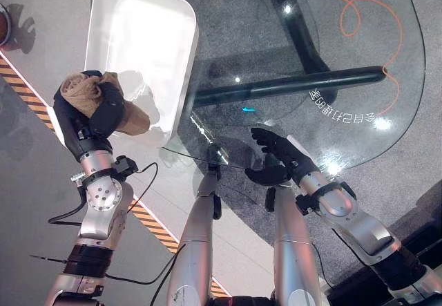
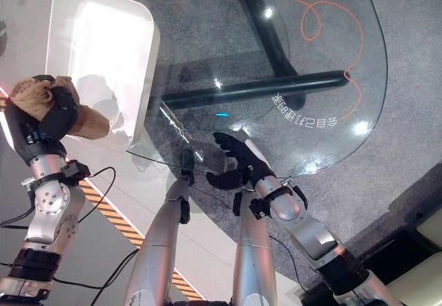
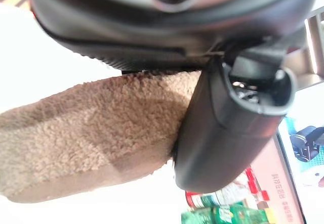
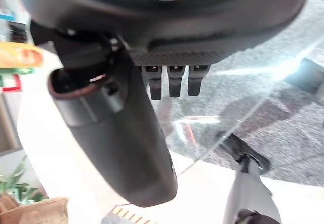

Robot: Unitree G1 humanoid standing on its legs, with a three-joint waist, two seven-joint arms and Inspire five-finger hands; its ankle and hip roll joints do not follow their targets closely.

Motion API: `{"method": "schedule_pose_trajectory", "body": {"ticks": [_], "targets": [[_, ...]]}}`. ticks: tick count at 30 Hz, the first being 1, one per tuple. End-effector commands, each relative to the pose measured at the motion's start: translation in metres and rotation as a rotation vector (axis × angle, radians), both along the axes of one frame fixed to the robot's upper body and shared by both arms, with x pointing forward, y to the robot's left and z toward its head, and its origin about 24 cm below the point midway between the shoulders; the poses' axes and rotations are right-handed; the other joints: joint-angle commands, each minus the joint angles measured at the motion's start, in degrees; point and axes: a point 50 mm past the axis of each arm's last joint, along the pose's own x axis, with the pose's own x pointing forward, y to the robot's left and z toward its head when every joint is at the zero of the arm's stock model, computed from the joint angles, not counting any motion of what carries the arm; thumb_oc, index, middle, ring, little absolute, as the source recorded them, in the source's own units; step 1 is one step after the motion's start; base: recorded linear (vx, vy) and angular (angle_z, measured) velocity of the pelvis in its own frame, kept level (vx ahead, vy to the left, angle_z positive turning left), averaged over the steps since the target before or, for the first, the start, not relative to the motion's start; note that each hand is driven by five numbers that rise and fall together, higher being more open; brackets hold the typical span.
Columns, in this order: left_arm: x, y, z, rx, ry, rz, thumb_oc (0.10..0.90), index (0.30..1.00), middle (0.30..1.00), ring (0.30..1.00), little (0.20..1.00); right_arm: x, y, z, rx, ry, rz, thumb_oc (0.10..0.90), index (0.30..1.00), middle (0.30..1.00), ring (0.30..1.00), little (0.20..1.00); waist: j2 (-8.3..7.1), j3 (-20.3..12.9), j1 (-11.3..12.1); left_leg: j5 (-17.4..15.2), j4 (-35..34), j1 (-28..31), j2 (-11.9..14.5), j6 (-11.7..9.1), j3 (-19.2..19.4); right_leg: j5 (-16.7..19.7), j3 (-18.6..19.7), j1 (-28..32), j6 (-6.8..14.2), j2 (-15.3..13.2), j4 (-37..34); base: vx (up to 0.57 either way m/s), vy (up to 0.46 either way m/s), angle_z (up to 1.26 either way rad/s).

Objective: Wipe the table with a cloth and put it in the basket.

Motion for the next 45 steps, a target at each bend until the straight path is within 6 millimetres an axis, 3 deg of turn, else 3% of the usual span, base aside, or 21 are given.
{"method": "schedule_pose_trajectory", "body": {"ticks": [1,7,18,29,41,42,45], "targets": [[-0.018,0.021,0.056,0.161,-0.275,0.223,0.1,0.3,0.3,0.3,0.2,-0.009,0.017,0.014,0.061,-0.029,0.106,0.8,0.9,0.9,0.9,0.9,1.3,-1.6,-1.1,-6.8,9.2,-4.5,-2.4,1.3,3.7,4.8,-3.0,0.1,-0.5,3.1,-8.7,0.02,0.054,0.01],[-0.009,0.026,0.068,0.296,-0.238,0.36,0.1,0.3,0.3,0.3,0.2,-0.003,0.018,0.019,0.036,-0.014,0.101,0.8,0.9,0.9,0.9,0.9,1.43,-1.6,-1.2,-7.0,10.7,-6.9,-2.4,1.1,3.8,5.0,-3.2,-2.3,-0.4,2.9,-8.0,0.02,0.056,0.01],[0.017,0.031,0.064,0.246,-0.146,0.468,0.1,0.3,0.3,0.3,0.2,0.014,0.009,0.028,-0.003,-0.004,0.064,0.8,0.9,0.9,0.9,0.9,1.32,-1.6,-2.4,-7.5,13.2,-12.1,-1.9,0.6,4.1,5.6,-2.2,-7.8,0.2,3.2,-6.0,0.02,0.081,-0.04],[0.051,0.018,0.077,0.35,-0.051,0.394,0.1,0.3,0.3,0.3,0.2,0.032,0.012,0.043,0.004,-0.018,0.049,0.8,0.9,0.9,0.9,0.9,0.5,-1.6,-3.4,-7.3,15.5,-17.6,-1.9,0.0,4.1,6.1,-1.7,-13.3,0.6,3.9,-3.2,0.0,0.019,-0.03],[0.076,0.007,0.082,0.386,0.047,0.303,0.1,0.3,0.3,0.3,0.2,0.045,0.014,0.05,0.024,-0.035,0.034,0.8,0.9,0.9,0.9,0.9,-0.81,-1.6,-4.4,-6.6,15.2,-19.4,-2.3,-0.4,3.7,7.0,-1.4,-14.5,1.0,4.7,-3.9,0.0,0.002,-0.01],[0.078,0.006,0.082,0.384,0.064,0.297,0.267,0.444,0.444,0.444,0.367,0.045,0.014,0.05,0.023,-0.039,0.033,0.8,0.9,0.9,0.9,0.9,-0.9,-1.6,-4.5,-6.5,15.1,-19.3,-2.3,-0.5,3.8,7.1,-1.4,-14.4,1.1,4.7,-4.1,0.0,0.0,0.0],[0.083,0.006,0.084,0.386,0.104,0.288,0.372,0.533,0.533,0.533,0.472,0.046,0.015,0.053,0.028,-0.048,0.035,0.8,0.9,0.9,0.9,0.9,-1.2,-1.6,-4.8,-6.5,15.2,-19.4,-2.4,-0.6,3.7,7.2,-1.3,-14.4,1.2,4.8,-4.2,0.0,0.0,0.0]]}}
